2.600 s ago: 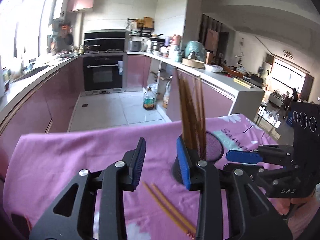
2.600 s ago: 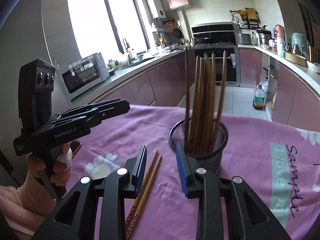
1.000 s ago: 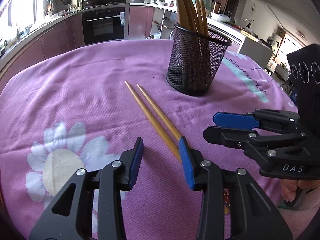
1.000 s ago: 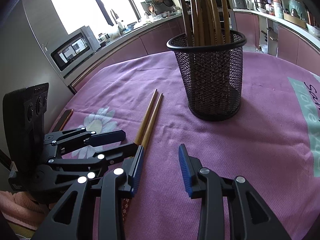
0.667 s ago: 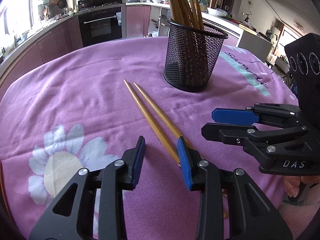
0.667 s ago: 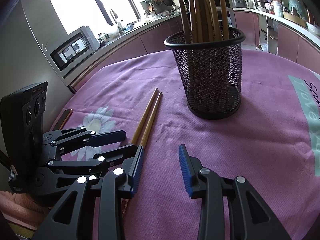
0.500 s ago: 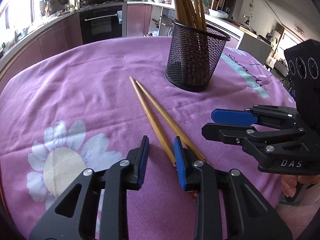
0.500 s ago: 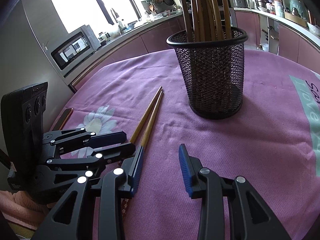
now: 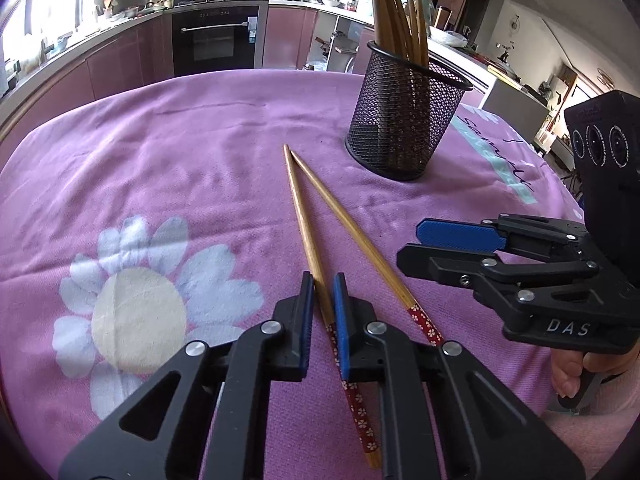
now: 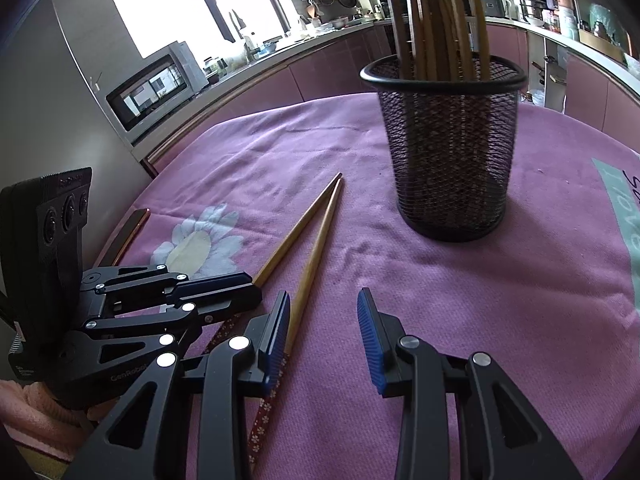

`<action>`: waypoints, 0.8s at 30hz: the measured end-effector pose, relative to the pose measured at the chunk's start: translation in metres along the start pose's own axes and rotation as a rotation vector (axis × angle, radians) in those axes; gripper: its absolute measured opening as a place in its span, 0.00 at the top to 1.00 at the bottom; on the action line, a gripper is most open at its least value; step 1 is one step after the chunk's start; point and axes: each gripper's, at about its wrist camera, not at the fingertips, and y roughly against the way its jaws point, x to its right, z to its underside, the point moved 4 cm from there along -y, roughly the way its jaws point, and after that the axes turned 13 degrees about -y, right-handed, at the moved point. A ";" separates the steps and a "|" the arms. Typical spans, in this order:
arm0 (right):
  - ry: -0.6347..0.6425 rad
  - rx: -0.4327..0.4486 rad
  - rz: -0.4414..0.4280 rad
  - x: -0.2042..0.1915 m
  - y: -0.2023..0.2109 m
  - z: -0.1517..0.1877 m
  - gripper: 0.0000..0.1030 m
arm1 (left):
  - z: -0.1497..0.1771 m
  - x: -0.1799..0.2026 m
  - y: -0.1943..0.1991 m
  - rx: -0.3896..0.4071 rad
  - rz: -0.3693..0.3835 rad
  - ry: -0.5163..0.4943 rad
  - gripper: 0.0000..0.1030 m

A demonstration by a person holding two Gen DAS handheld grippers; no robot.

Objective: Organize utensils
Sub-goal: 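Close the right gripper on a chopstick while the left gripper grasps the other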

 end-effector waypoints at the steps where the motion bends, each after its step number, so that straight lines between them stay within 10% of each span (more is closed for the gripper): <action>1: 0.006 -0.003 0.002 -0.002 -0.002 0.000 0.68 | 0.000 0.000 0.000 0.001 0.001 0.003 0.90; 24: 0.009 -0.010 0.063 -0.002 -0.008 -0.002 0.78 | 0.000 -0.002 0.002 -0.001 0.017 0.014 0.86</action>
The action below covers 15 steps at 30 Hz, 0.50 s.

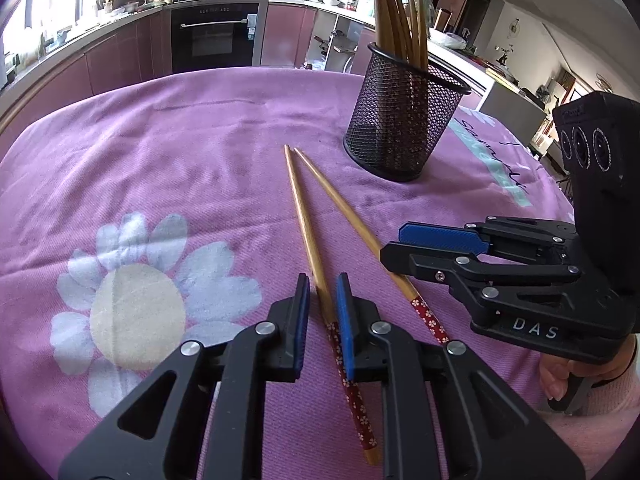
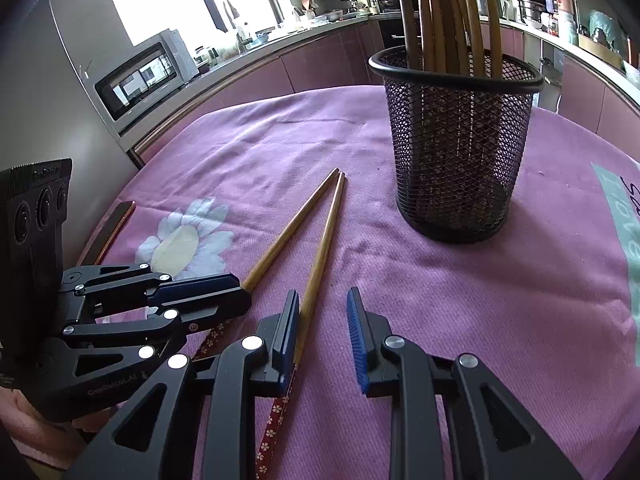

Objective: Organize utensils
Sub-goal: 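Close the right gripper on a chopstick while the left gripper grasps the other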

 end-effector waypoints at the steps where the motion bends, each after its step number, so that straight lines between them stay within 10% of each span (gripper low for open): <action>1: -0.001 0.000 0.000 0.000 0.000 0.000 0.78 | -0.001 -0.001 0.000 0.002 -0.007 -0.001 0.84; 15: 0.043 0.007 0.046 -0.007 -0.009 -0.008 0.78 | -0.014 -0.010 -0.011 -0.017 -0.027 -0.028 0.82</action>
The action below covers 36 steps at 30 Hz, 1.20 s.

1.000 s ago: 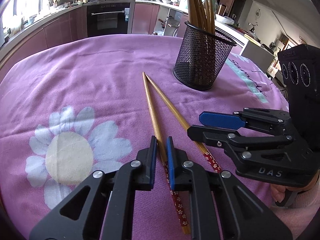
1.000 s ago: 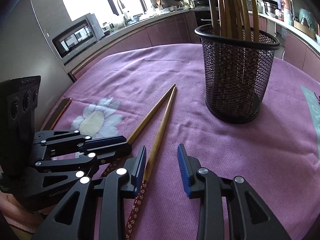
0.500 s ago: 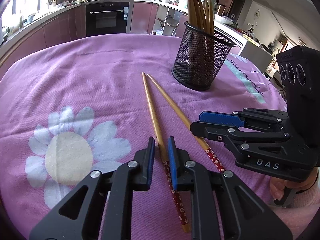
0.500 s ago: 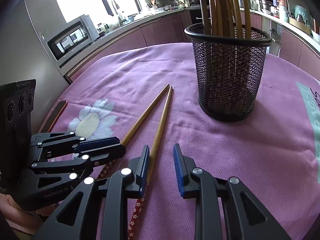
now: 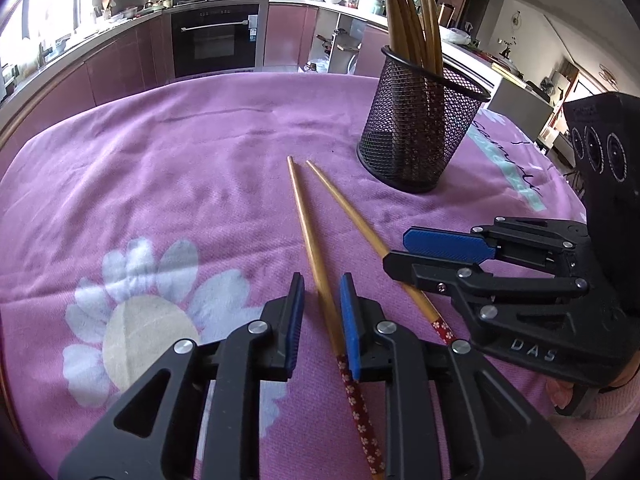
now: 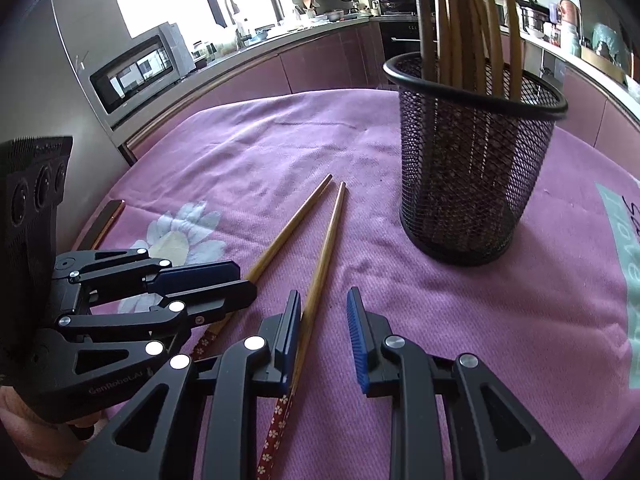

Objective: Organize utensils
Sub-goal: 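Close the right gripper on a chopstick while the left gripper grasps the other, then raise both chopsticks upright and carry them toward the mesh cup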

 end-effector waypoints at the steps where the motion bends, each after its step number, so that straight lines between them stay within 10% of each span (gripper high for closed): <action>1: 0.004 0.000 0.004 0.000 0.000 0.000 0.78 | -0.001 0.000 -0.001 -0.002 0.002 -0.001 0.82; 36: 0.077 0.018 0.087 0.000 -0.002 -0.005 0.94 | -0.015 0.003 -0.016 -0.023 -0.044 -0.012 0.88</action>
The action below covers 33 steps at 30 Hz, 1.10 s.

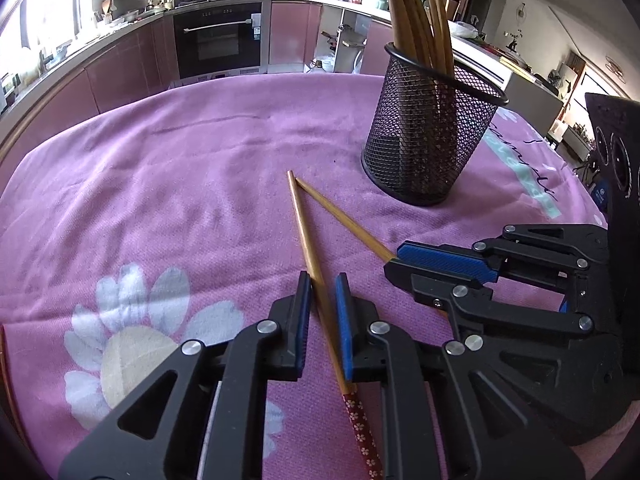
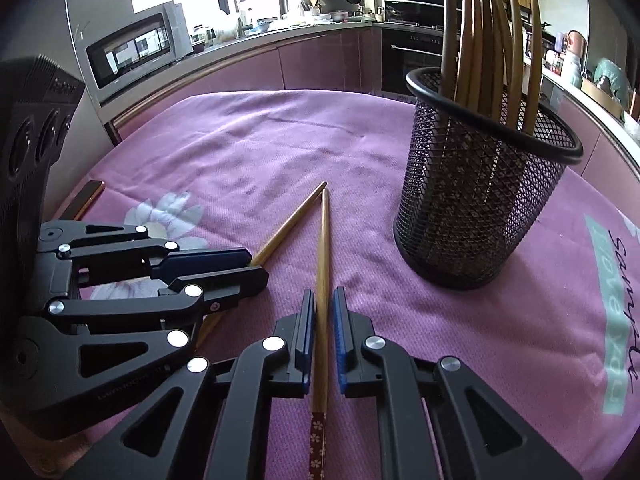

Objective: Organize utensils
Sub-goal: 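Raise both chopsticks upright and carry them toward the mesh cup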

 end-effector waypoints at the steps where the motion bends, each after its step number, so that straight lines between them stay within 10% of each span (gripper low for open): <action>1: -0.006 0.000 -0.004 0.001 0.000 0.000 0.95 | 0.000 0.000 0.000 0.001 -0.006 -0.001 0.89; 33: -0.079 0.090 -0.158 0.005 0.046 -0.001 0.95 | 0.000 0.003 0.029 0.087 0.081 0.055 0.93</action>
